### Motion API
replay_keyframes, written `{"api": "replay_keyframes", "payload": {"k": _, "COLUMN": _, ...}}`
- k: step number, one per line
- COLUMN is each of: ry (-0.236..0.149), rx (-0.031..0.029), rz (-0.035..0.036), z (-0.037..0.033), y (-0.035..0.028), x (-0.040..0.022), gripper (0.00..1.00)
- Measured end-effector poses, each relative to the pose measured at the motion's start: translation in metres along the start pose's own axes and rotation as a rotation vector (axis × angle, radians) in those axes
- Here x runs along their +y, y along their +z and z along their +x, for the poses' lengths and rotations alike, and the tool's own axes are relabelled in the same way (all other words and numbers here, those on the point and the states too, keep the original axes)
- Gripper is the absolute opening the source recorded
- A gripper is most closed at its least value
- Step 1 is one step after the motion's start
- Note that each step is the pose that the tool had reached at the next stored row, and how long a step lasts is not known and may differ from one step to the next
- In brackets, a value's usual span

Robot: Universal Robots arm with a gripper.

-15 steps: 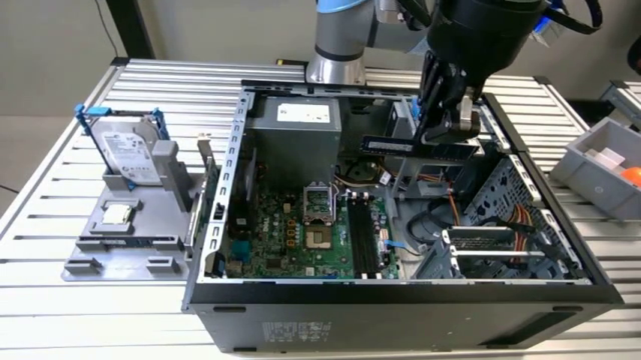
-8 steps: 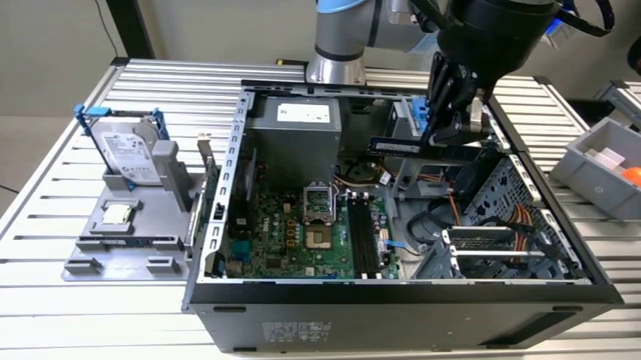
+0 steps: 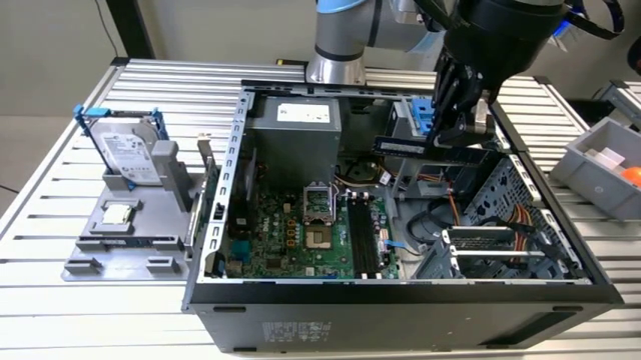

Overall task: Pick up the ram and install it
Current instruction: 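Pick up the ram and move it above insertion slot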

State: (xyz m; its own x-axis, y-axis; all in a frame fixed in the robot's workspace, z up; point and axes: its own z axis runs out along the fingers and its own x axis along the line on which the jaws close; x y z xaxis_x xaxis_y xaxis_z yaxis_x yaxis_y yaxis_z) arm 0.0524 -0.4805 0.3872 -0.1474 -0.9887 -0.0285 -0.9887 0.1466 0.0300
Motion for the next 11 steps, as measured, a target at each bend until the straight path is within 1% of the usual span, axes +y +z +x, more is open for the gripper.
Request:
{"api": "replay_keyframes", "payload": {"k": 3, "ry": 0.007, "rx": 0.0001, "rz": -0.0012, "z": 0.0009, "y": -0.0001, "x": -0.0028, "gripper": 0.00}}
{"api": "replay_keyframes", "payload": {"k": 4, "ry": 0.009, "rx": 0.0003, "rz": -0.0025, "z": 0.0020, "y": -0.0003, "x": -0.0053, "gripper": 0.00}}
{"api": "replay_keyframes", "payload": {"k": 7, "ry": 0.013, "rx": 0.0003, "rz": -0.0044, "z": 0.0039, "y": -0.0003, "x": -0.0083, "gripper": 0.00}}
{"api": "replay_keyframes", "payload": {"k": 11, "ry": 0.022, "rx": 0.0005, "rz": -0.0064, "z": 0.0071, "y": -0.0006, "x": -0.0107, "gripper": 0.00}}
